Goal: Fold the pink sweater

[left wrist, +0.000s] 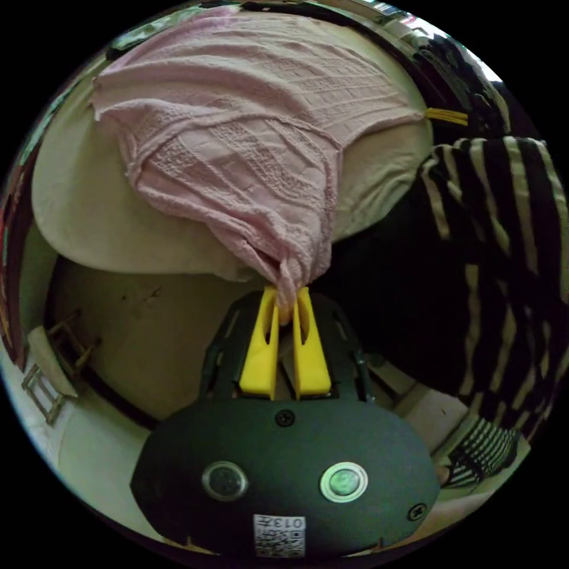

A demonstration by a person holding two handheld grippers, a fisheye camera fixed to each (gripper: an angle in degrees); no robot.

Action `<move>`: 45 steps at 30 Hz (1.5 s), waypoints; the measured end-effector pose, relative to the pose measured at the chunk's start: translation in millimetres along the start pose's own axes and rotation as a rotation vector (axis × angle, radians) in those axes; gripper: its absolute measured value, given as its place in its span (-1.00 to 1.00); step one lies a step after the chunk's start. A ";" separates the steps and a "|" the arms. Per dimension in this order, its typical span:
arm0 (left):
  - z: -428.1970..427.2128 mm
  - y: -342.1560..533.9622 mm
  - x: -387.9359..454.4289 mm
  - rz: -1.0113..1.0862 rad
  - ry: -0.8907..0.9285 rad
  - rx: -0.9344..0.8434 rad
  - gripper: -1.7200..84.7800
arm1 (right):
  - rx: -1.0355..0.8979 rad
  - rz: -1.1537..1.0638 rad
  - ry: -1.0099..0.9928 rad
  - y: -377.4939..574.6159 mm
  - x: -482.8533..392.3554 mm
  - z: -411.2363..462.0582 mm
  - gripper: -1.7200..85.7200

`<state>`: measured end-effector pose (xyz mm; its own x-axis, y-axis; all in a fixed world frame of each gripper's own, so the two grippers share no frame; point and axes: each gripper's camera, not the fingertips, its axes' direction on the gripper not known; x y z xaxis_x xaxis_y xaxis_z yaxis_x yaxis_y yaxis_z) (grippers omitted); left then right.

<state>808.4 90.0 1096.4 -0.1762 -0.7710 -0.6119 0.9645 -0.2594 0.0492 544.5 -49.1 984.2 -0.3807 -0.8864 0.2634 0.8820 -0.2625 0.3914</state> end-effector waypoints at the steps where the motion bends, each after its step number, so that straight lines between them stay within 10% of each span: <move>1: -2.9 3.7 -4.4 0.037 0.058 -0.018 -0.87 | -0.002 0.007 -0.020 -3.2 2.5 -0.5 -0.93; 7: -7.0 38.3 -32.0 0.068 0.613 -0.041 -0.83 | -0.021 -0.027 -0.036 -26.3 4.8 -0.6 -0.94; 12: 28.7 74.7 -68.8 -0.066 0.730 -0.141 -0.75 | -0.053 -0.026 -0.041 -35.7 18.9 -12.6 -0.94; 19: -18.1 80.3 -139.8 -0.506 0.315 0.538 -0.65 | 0.318 0.019 -0.043 -133.2 61.7 -74.2 -0.95; 31: 15.6 25.9 -163.7 -0.556 0.230 0.410 -0.90 | 0.464 -0.403 -0.211 -384.1 2.3 -113.0 -0.96; 45: 50.0 77.5 -171.8 -0.662 0.338 0.547 -0.94 | 0.559 -0.345 -0.207 -522.6 51.4 -159.6 -0.82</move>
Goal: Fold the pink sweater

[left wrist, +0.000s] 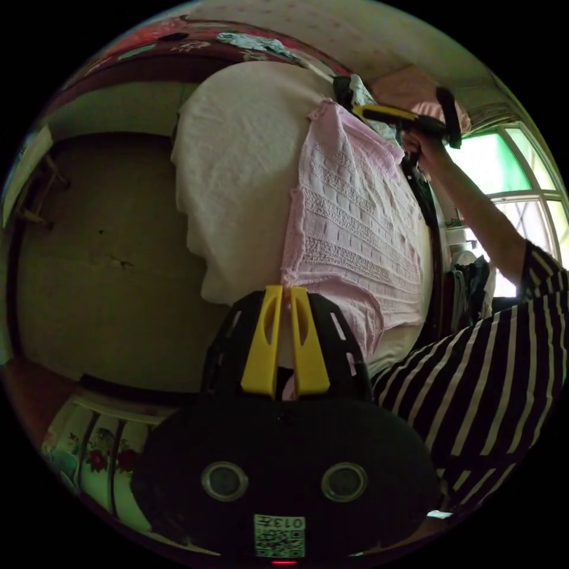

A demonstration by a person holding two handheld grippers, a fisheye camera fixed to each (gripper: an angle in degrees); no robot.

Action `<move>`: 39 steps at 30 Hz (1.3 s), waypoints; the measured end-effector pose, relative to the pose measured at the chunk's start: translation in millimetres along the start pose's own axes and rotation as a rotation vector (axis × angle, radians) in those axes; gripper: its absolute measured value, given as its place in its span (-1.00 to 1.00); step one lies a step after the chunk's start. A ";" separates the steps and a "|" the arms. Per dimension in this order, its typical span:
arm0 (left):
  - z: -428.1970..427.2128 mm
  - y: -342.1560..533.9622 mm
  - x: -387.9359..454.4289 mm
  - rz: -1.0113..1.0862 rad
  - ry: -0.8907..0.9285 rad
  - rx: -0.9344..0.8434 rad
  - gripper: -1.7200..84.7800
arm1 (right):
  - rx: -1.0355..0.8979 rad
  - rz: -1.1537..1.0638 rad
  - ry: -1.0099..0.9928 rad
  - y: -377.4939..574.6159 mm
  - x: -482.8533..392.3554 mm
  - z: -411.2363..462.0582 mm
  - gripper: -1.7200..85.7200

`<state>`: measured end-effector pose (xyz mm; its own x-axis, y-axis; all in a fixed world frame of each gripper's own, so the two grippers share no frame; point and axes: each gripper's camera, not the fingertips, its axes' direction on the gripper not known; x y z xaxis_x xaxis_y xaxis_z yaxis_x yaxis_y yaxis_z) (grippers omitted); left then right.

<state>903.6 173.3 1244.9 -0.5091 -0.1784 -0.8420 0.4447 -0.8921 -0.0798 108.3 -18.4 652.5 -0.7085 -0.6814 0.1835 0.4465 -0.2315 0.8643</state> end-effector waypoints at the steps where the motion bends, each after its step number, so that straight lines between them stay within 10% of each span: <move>1: 1.6 -0.6 0.5 0.010 -0.012 -0.010 -0.94 | -0.005 -0.024 0.007 -17.0 5.6 6.1 -0.79; 17: 7.7 23.4 22.5 0.046 -0.106 0.001 -0.94 | -0.210 -0.472 0.001 -66.2 -0.5 55.6 -0.94; 34: 5.2 67.4 37.4 -0.061 -0.149 0.159 -0.78 | 0.284 -0.057 -0.057 15.8 11.1 -51.7 -0.95; 39: 8.1 68.0 70.4 0.084 -0.136 0.158 -0.72 | 0.148 0.024 -0.080 118.2 -40.5 -60.6 -0.92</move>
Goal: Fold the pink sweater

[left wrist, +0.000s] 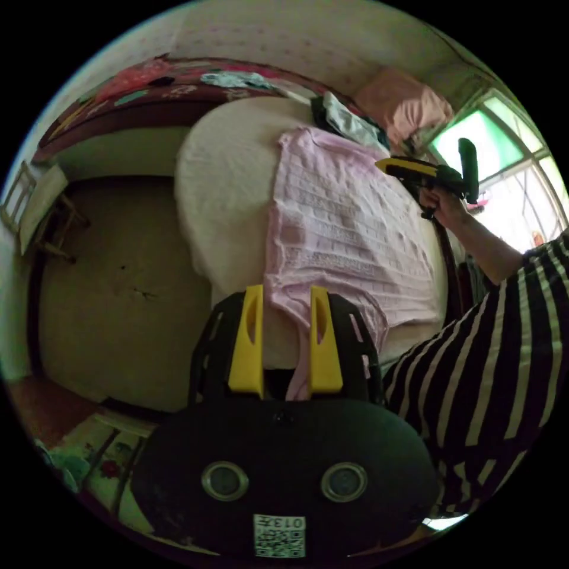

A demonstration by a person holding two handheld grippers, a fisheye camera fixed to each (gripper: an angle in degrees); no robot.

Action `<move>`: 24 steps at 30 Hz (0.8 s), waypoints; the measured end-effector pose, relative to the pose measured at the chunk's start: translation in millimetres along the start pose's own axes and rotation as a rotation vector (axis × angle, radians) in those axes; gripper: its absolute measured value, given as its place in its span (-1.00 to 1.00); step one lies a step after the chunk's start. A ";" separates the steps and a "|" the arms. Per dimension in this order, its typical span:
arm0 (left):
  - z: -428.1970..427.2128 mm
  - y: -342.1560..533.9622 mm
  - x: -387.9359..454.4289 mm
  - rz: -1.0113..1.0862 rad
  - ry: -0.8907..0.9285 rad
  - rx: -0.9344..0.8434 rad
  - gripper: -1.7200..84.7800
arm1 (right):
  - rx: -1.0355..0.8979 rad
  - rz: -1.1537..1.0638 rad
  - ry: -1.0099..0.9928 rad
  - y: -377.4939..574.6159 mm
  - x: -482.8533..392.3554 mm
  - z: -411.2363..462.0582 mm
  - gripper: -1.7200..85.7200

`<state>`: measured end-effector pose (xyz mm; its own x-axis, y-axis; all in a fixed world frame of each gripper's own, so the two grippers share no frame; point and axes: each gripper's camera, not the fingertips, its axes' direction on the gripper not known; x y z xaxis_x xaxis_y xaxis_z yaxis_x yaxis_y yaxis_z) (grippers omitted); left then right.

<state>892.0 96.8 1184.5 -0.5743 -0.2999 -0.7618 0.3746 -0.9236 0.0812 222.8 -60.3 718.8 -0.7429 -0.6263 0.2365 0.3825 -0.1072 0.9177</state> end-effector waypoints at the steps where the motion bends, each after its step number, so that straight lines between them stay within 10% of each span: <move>1: 8.6 -4.1 12.5 0.059 -0.007 -0.054 -0.74 | -0.055 0.038 0.003 24.0 -14.0 -0.1 -0.91; 24: 17.4 69.1 105.0 0.501 0.036 -0.458 -0.57 | -0.337 0.286 0.140 281.5 -158.5 -93.6 -0.77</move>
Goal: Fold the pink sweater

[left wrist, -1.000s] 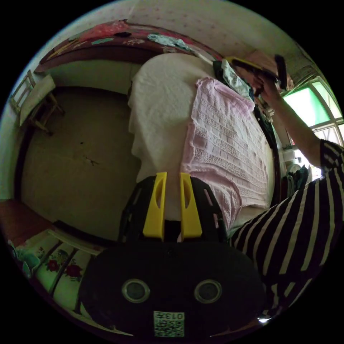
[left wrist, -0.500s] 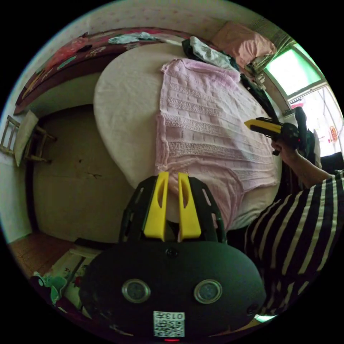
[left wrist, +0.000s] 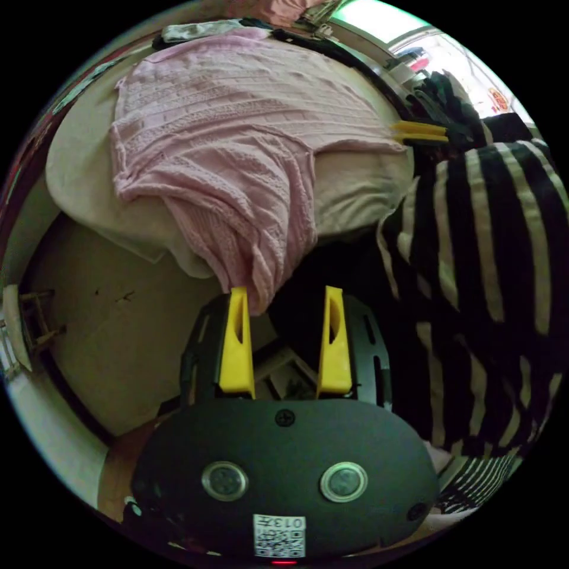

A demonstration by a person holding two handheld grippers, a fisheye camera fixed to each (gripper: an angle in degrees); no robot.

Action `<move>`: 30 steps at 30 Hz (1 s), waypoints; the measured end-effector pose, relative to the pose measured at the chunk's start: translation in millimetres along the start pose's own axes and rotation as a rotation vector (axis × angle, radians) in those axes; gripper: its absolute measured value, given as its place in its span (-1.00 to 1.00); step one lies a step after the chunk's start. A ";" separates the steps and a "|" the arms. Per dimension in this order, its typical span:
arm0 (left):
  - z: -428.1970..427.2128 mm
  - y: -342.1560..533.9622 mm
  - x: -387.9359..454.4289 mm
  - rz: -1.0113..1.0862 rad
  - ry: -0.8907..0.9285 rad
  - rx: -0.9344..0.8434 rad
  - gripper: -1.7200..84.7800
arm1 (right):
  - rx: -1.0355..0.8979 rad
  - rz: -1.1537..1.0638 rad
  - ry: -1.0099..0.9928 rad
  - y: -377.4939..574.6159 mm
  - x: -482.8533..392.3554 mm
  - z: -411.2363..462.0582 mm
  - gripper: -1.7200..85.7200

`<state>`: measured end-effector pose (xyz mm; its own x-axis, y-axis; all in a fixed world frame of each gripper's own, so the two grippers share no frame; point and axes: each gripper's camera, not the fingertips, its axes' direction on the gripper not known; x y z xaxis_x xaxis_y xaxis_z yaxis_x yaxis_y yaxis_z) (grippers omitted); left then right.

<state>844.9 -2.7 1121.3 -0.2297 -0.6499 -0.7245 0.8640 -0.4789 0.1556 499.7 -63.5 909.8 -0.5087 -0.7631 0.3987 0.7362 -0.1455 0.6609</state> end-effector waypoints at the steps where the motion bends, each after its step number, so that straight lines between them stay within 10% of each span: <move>1: 3.9 -6.3 -2.3 -0.013 -0.016 -0.015 -0.57 | -0.042 0.031 0.030 15.6 -4.0 2.6 -0.76; 8: 4.8 -22.3 -17.1 -0.029 0.009 -0.041 -0.87 | -0.151 0.134 0.180 68.8 -13.2 12.4 -0.76; 23: -157.4 -39.4 -39.0 0.212 0.564 0.165 -0.93 | -0.108 0.183 0.148 108.7 8.8 14.6 -0.90; 30: -217.2 -84.0 -56.1 0.225 0.554 0.239 -0.92 | 0.039 0.220 0.215 104.5 44.5 -31.7 -0.92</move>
<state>882.5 202.2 1003.0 0.2659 -0.3793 -0.8862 0.7256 -0.5265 0.4430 568.1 -132.6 976.5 -0.2302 -0.8898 0.3941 0.7981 0.0591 0.5996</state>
